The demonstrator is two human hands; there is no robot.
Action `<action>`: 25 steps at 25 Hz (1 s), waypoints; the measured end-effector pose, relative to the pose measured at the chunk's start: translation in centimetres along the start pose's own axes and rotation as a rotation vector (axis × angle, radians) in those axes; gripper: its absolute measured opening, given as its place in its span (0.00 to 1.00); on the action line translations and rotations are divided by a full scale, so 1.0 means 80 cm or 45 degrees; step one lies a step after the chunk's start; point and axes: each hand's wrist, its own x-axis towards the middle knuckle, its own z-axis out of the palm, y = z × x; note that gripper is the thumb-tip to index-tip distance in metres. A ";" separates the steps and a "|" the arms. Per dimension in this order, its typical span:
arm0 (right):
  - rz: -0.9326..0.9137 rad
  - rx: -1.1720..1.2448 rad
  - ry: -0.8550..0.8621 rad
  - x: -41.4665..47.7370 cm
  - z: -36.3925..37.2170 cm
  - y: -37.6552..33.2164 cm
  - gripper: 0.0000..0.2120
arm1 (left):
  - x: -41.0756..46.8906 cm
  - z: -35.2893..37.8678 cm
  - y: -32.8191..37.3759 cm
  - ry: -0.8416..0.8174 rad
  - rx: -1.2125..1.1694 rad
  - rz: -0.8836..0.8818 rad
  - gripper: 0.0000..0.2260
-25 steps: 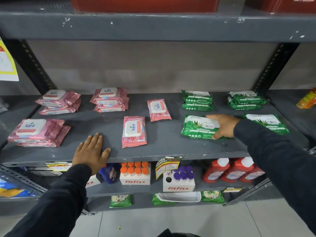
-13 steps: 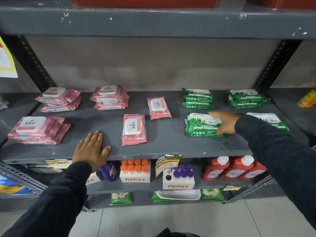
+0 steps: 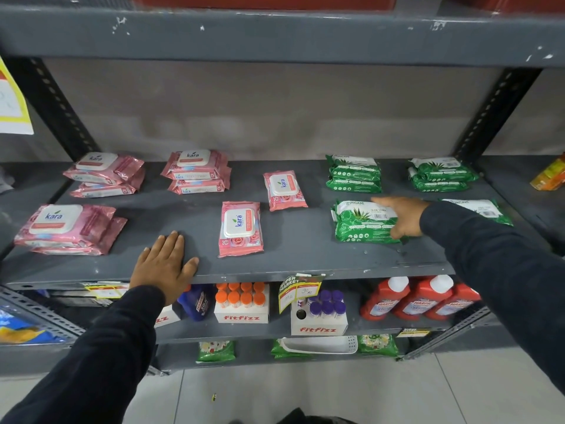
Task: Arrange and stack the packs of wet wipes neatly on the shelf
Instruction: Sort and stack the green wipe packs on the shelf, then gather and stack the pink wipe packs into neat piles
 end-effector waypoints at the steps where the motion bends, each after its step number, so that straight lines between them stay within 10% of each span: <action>1: 0.002 -0.011 -0.006 -0.001 0.000 -0.001 0.48 | 0.000 0.001 0.000 0.006 0.003 0.007 0.38; 13: -0.318 0.070 0.206 -0.012 -0.018 -0.134 0.47 | -0.002 0.002 -0.002 0.024 -0.075 0.007 0.37; 20: -0.291 0.262 0.181 0.004 0.042 -0.277 0.24 | -0.015 -0.007 -0.016 0.074 -0.097 0.043 0.40; 25: -0.061 0.292 0.132 0.033 0.089 -0.341 0.41 | -0.031 -0.011 -0.051 0.150 -0.053 -0.041 0.45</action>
